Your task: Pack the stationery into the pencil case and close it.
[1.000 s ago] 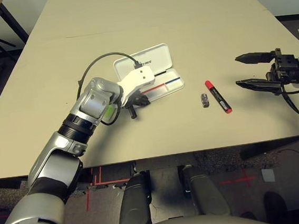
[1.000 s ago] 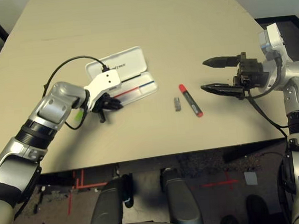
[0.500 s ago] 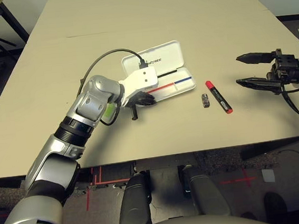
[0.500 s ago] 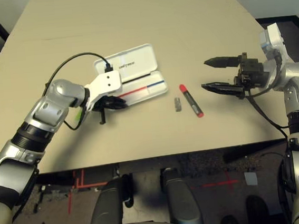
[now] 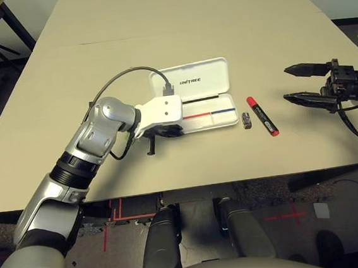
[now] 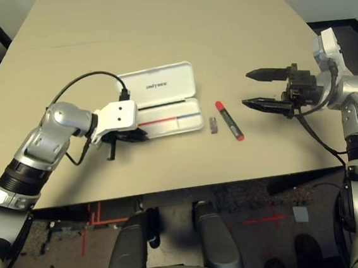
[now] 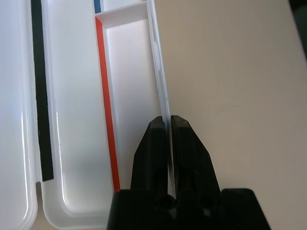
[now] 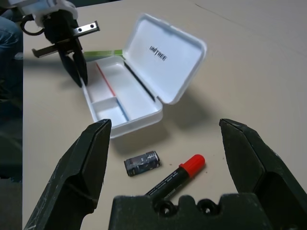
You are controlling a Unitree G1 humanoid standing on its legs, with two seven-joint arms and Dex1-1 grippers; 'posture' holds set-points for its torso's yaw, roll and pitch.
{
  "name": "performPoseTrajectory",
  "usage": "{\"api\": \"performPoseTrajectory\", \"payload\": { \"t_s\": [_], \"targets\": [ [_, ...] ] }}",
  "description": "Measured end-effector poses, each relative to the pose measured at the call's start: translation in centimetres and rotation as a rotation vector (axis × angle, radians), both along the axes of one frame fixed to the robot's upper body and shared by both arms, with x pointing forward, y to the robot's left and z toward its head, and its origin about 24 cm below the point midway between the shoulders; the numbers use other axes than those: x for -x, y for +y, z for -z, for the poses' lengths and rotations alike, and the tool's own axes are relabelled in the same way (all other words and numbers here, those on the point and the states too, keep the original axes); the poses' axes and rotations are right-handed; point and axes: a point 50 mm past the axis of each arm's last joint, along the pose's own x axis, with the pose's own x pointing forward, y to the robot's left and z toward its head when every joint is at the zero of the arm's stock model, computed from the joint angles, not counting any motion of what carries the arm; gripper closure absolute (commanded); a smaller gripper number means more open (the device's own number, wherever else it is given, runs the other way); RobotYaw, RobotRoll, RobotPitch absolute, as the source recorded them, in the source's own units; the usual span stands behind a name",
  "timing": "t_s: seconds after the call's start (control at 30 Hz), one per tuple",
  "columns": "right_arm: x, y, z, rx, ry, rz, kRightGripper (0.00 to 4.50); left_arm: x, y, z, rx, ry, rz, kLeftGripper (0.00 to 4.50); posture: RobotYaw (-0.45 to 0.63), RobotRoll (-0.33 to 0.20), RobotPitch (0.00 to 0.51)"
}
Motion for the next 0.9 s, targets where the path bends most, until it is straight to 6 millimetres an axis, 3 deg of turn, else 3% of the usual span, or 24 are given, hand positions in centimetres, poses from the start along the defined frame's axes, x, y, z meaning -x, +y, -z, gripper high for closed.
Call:
{"api": "performPoseTrajectory", "payload": {
  "t_s": [0.9],
  "targets": [
    [0.2,0.1,0.0,-0.027,0.006,0.076,0.0,0.6,0.4,1.8,-0.036,0.001,0.018,4.46,-0.09,0.0,0.172]
  ]
}}
